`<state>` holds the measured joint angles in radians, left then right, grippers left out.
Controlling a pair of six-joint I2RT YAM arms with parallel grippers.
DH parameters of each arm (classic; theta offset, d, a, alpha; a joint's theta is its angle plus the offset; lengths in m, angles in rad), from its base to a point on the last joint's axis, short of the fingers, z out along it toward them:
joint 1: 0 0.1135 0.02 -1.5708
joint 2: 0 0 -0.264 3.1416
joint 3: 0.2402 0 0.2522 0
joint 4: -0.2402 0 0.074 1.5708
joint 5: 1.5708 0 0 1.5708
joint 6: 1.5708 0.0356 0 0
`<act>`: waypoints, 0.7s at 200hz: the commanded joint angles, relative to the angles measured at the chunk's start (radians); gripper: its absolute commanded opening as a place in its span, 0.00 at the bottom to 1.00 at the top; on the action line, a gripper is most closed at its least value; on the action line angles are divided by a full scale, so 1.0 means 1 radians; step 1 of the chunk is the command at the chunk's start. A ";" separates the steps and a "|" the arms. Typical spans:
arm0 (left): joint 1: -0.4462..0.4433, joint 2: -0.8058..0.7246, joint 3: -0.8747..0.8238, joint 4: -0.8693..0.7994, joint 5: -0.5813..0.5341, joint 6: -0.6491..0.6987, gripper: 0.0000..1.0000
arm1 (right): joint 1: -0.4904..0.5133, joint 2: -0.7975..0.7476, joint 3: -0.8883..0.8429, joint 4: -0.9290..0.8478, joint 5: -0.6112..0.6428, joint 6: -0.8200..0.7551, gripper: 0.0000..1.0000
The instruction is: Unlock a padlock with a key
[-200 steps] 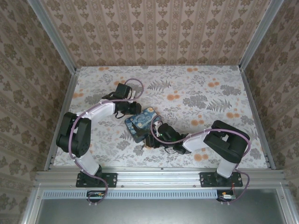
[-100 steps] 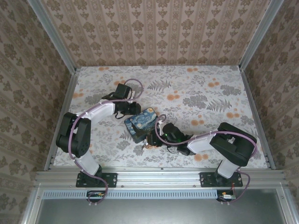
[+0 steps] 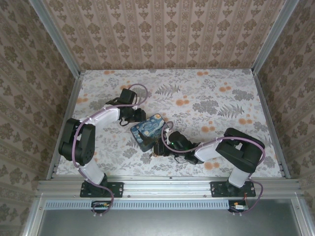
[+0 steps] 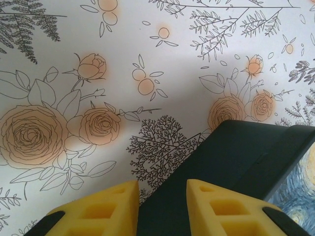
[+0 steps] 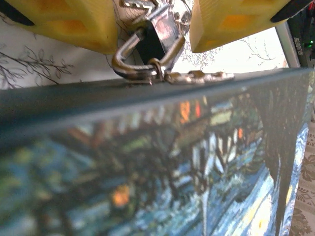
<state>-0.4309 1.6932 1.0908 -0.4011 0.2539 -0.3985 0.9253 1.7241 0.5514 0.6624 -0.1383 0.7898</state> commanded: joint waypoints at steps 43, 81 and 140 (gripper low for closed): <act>0.003 -0.006 0.009 -0.074 -0.004 -0.005 0.32 | -0.005 0.016 0.019 -0.036 -0.031 0.003 0.21; 0.003 -0.005 0.021 -0.075 0.025 -0.009 0.32 | -0.064 -0.184 -0.006 -0.155 -0.069 -0.050 0.15; -0.097 -0.022 0.065 -0.075 0.116 -0.035 0.32 | -0.248 -0.358 0.164 -0.653 -0.217 -0.292 0.16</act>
<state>-0.4835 1.6932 1.1252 -0.4412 0.2897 -0.4099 0.7624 1.4025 0.5961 0.2188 -0.2634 0.6491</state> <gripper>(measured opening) 0.319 0.233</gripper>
